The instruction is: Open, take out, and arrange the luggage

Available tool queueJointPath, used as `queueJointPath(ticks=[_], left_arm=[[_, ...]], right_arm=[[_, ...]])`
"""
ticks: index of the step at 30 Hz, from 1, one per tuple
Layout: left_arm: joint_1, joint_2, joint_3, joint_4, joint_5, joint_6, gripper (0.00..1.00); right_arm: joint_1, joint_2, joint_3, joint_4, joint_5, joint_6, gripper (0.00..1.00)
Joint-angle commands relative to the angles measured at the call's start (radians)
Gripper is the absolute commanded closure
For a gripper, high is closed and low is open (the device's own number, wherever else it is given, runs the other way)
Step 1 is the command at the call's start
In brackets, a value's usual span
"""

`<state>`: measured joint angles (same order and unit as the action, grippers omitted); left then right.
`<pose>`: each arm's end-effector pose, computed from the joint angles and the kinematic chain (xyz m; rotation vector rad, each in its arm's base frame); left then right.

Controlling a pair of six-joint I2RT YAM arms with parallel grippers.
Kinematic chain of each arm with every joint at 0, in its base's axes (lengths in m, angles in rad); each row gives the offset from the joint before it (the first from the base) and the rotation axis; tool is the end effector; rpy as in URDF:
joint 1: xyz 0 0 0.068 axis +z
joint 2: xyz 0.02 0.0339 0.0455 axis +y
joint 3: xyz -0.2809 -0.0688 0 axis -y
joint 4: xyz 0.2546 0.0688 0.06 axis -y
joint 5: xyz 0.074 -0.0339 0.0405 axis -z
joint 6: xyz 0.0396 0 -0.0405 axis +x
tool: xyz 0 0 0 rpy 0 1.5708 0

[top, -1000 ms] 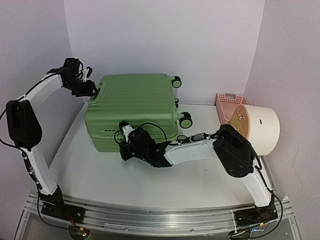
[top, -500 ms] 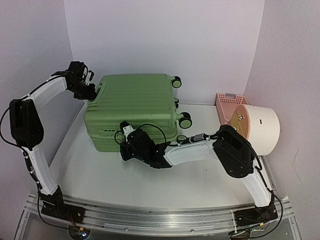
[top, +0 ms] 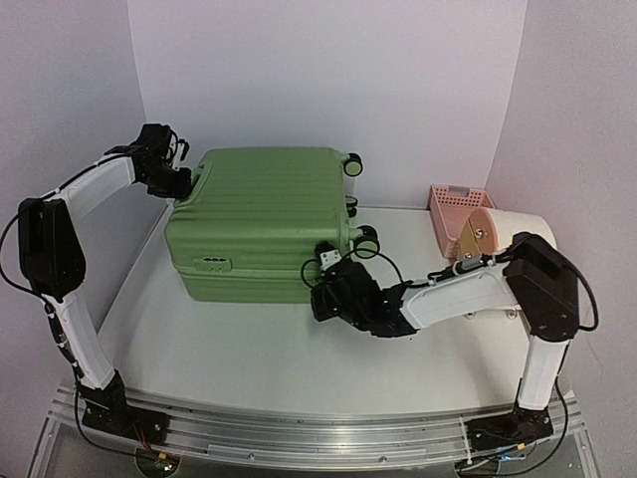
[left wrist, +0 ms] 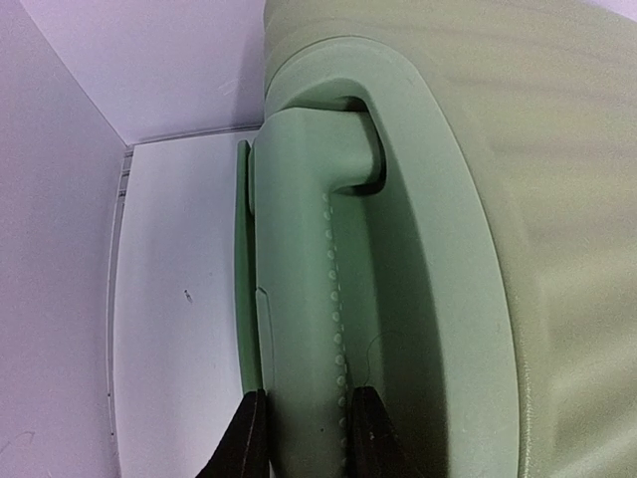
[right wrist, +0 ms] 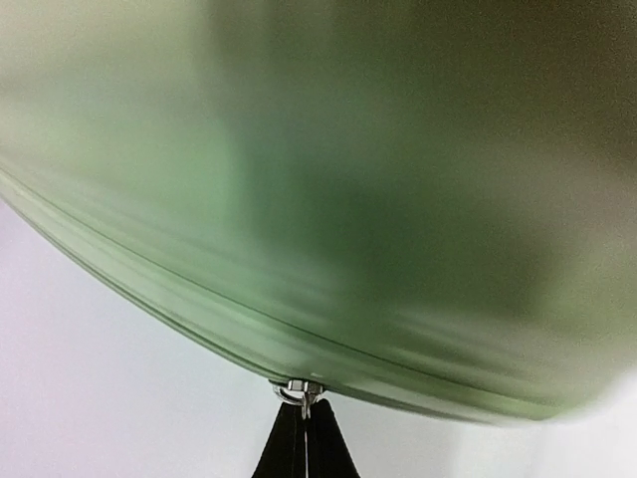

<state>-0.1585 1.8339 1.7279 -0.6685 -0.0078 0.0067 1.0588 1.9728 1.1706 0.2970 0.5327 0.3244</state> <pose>0.4284 -0.0682 0.3380 0.1897 2.3385 -0.0657 0.2354 0.3778 0.1784 -0.4157 1.9729 0.3303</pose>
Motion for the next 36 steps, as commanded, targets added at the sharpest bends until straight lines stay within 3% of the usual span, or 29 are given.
queueJointPath(ticks=[1,10,18,21,31,35,36], left_arm=[[0.030,0.067,-0.066,-0.062,-0.019,0.139,1.00],[0.034,0.065,-0.081,-0.019,-0.052,0.203,1.00],[0.033,0.067,-0.085,-0.004,-0.059,0.235,1.00],[0.034,0.060,-0.099,0.014,-0.065,0.260,1.00],[0.033,0.048,-0.120,0.036,-0.072,0.298,1.00],[0.033,0.027,-0.110,0.043,-0.004,0.338,0.99],[0.034,-0.009,-0.086,0.052,0.103,0.378,0.87]], right_arm=[[-0.087,-0.168,-0.194,0.040,0.030,-0.018,1.00],[-0.287,-0.261,-0.369,0.326,-0.253,-0.116,1.00],[-0.438,-0.209,-0.400,0.515,-0.427,-0.013,1.00],[-0.483,-0.148,-0.338,0.556,-0.538,0.014,1.00],[-0.591,-0.022,-0.195,0.576,-0.663,0.034,1.00],[-0.591,0.032,-0.107,0.562,-0.788,0.008,1.00],[-0.579,0.038,-0.105,0.562,-0.823,-0.005,1.00]])
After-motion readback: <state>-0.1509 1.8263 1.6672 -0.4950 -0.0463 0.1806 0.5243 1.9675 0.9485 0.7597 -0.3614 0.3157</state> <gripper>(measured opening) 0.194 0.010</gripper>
